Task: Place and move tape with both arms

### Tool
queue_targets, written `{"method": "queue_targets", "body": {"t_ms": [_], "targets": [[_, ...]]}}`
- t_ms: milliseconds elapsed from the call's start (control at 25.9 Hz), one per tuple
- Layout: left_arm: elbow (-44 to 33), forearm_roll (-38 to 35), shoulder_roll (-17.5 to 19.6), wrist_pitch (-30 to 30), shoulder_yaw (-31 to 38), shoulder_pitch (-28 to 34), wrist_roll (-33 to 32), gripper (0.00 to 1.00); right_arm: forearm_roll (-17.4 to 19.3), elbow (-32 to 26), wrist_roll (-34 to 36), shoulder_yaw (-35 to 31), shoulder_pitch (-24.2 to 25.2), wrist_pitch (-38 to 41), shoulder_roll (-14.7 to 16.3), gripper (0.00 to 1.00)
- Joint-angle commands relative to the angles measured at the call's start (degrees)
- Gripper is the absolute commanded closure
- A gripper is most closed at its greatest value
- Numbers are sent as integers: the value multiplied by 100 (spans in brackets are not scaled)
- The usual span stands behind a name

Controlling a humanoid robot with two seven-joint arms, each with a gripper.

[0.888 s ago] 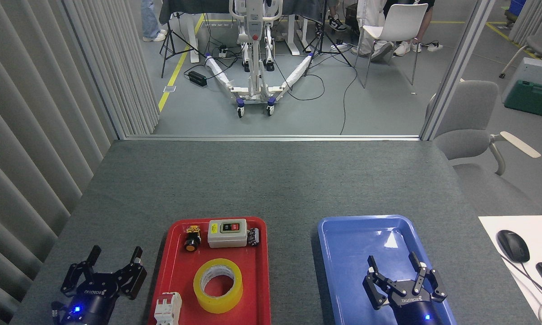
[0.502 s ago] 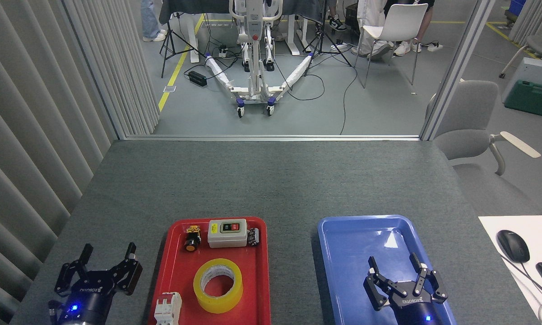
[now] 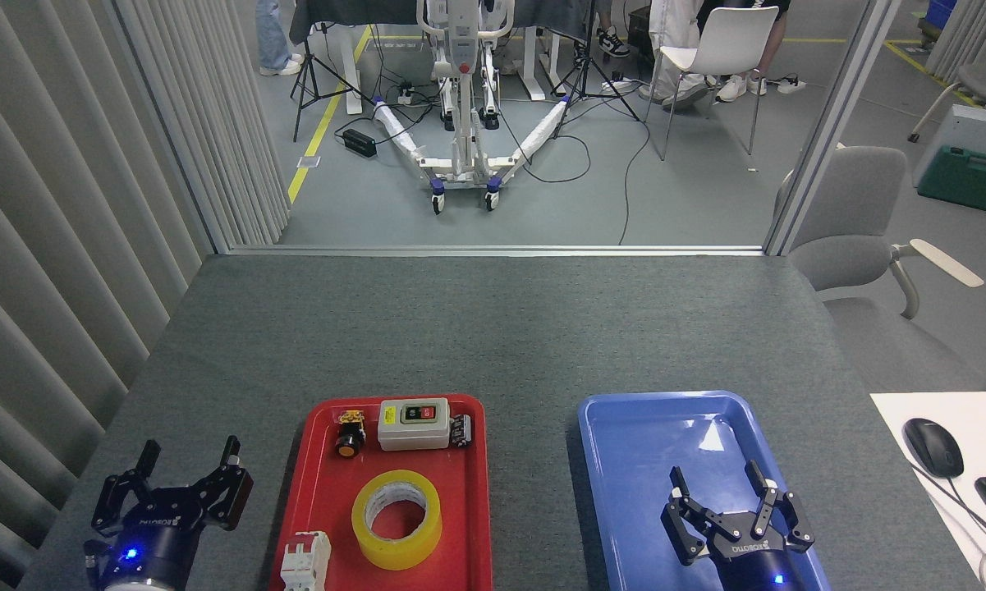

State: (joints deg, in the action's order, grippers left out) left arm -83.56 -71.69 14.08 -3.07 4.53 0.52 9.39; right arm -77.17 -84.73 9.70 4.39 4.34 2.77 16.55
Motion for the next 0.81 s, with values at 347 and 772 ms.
{"method": "queue_targets", "body": {"t_ms": [347,772], "targets": [[-73,41,-1,-10,136,-61,-122,0,0,1,-3,0,-3,-5,42,0],[-802,111,-432,-45,610,132,-957,0,0,10,-3,-18,-3,4,68,0]]}}
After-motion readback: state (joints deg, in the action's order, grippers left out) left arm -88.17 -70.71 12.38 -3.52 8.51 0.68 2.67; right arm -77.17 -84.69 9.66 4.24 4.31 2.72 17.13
